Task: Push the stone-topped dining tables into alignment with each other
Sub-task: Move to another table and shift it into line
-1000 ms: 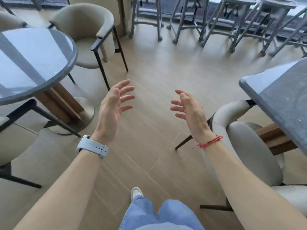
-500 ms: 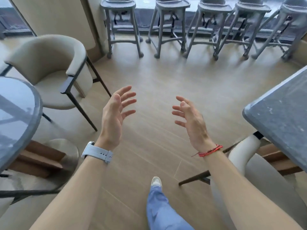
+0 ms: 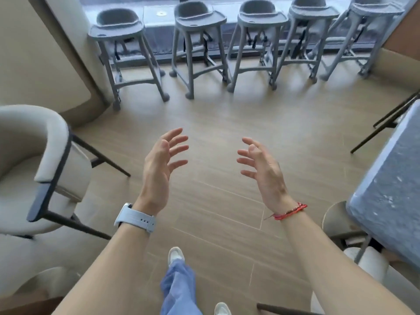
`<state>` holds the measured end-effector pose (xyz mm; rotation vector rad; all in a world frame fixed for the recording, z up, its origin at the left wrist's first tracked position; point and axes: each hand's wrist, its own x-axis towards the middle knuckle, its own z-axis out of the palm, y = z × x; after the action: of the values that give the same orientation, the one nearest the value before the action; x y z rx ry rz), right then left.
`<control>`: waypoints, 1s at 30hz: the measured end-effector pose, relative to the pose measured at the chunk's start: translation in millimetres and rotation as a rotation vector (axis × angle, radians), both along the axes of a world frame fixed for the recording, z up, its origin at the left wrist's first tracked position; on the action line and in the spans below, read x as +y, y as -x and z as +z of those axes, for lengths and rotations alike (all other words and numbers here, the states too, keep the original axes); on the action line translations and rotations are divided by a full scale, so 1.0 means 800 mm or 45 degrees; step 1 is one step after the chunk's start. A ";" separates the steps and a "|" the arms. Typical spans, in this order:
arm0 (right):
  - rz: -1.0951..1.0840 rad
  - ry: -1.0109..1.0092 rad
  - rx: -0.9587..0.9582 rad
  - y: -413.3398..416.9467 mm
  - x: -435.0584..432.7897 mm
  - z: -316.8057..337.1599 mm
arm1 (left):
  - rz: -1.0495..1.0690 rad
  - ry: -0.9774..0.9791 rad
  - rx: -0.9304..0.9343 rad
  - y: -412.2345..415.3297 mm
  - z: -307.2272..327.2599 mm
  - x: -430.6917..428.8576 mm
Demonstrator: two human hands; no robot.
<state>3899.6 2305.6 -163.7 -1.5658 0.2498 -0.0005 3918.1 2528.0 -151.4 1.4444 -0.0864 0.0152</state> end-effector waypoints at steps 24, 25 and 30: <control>-1.098 -0.030 -0.053 -0.310 -0.231 -0.002 | -0.997 -0.027 -0.016 -0.518 0.007 -0.310; -1.125 -0.030 -0.067 -0.317 -0.252 0.000 | -1.027 -0.024 -0.021 -0.533 0.012 -0.338; -1.328 -0.037 -0.105 -0.334 -0.334 0.003 | -1.246 -0.038 -0.070 -0.578 0.032 -0.473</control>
<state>4166.5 2038.2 -161.1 -1.2493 0.9646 -0.8634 4380.6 2149.4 -125.8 1.3041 -0.8281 -0.7466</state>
